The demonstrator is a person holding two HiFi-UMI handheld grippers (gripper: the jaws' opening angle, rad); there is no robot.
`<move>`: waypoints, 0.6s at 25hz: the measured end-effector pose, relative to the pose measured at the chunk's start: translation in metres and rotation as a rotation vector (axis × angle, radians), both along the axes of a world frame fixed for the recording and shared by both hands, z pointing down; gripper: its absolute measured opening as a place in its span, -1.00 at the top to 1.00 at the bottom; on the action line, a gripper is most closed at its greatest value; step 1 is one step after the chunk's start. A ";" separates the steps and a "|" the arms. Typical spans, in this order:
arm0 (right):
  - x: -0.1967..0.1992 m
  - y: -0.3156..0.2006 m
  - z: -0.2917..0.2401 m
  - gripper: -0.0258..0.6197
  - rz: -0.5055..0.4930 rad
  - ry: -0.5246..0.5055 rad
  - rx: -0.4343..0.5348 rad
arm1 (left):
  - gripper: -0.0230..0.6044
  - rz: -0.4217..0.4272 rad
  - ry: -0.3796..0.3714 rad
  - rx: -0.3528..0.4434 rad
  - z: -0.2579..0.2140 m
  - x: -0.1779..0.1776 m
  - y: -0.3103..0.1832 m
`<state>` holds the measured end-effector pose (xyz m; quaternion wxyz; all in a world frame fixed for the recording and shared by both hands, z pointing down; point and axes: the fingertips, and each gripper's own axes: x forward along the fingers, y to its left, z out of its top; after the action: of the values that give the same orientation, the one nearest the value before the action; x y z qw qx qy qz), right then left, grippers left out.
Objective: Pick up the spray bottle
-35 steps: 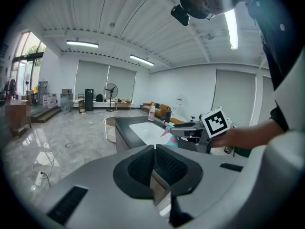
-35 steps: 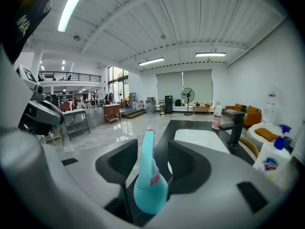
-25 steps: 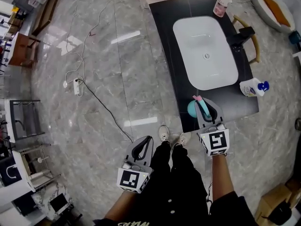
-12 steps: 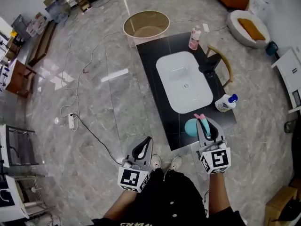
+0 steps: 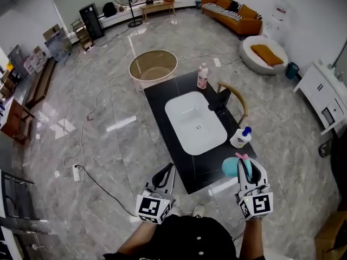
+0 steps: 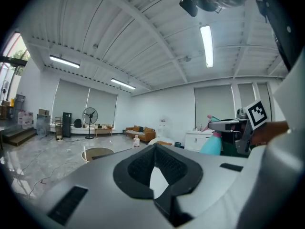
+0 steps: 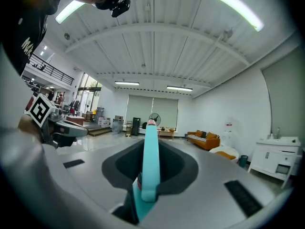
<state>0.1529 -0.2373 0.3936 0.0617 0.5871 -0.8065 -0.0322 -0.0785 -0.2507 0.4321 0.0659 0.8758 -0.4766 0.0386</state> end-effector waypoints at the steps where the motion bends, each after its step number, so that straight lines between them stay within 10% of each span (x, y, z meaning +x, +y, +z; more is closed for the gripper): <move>1: 0.005 0.004 0.000 0.74 0.015 -0.001 0.002 | 0.87 0.009 -0.002 0.007 -0.002 0.002 -0.002; 15: 0.021 0.023 0.004 0.74 0.064 -0.007 0.007 | 0.86 0.061 -0.023 0.039 -0.013 0.018 -0.002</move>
<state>0.1739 -0.2140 0.3978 0.0578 0.6129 -0.7874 -0.0308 -0.0608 -0.2530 0.4195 0.0422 0.8906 -0.4510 0.0411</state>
